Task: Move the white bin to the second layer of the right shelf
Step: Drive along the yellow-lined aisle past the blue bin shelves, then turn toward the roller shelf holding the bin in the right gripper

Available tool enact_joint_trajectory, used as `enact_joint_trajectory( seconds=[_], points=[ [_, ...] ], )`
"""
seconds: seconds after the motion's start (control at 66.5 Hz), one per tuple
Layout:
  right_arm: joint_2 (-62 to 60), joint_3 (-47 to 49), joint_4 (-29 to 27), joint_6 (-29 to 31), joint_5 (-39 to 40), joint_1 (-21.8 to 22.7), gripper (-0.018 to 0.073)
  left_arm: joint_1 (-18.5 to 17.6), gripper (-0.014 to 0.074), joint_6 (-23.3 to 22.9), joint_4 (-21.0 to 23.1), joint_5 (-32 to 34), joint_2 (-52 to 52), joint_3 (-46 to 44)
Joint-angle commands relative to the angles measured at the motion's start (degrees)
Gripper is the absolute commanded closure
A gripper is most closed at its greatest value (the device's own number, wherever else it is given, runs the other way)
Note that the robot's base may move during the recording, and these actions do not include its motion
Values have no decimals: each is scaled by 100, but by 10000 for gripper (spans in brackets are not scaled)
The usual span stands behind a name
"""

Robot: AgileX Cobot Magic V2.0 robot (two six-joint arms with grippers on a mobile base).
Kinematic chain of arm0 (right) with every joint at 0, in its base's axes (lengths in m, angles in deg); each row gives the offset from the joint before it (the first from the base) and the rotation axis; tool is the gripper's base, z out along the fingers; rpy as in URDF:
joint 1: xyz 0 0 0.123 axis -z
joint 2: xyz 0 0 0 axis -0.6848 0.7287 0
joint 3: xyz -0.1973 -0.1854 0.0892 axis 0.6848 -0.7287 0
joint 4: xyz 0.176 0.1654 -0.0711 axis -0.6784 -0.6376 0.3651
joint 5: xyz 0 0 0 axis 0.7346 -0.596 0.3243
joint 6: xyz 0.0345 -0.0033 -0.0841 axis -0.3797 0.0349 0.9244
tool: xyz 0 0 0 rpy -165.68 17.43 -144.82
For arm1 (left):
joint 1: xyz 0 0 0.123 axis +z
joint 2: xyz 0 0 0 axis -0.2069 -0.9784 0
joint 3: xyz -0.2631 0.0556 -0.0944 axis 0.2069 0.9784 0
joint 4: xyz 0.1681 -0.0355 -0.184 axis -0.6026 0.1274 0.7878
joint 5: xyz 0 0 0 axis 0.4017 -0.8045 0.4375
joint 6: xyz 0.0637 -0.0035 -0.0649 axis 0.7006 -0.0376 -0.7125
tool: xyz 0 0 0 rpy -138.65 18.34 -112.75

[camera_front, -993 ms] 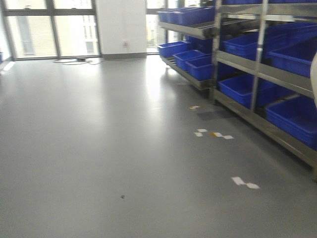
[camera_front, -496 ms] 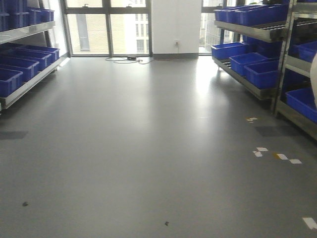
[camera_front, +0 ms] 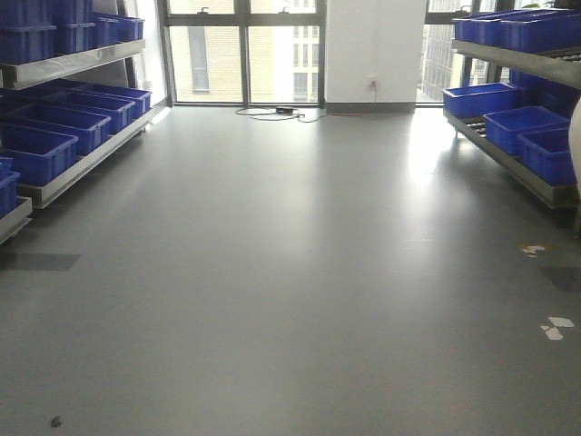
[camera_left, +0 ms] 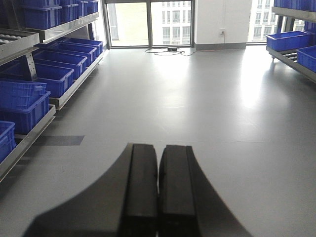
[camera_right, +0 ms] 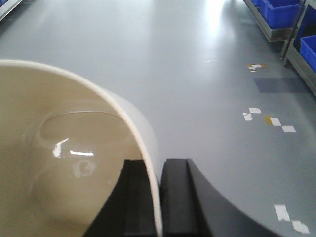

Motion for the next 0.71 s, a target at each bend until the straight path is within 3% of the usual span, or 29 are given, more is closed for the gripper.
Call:
enact_joint_trajectory(
  seconds=[0.0,0.692],
  points=[
    [29,179,10,-28,562,9,511,-38,512,-17,0,493,92,211],
    [29,179,10,-28,562,9,511,-38,512,-17,0,493,92,211]
  ],
)
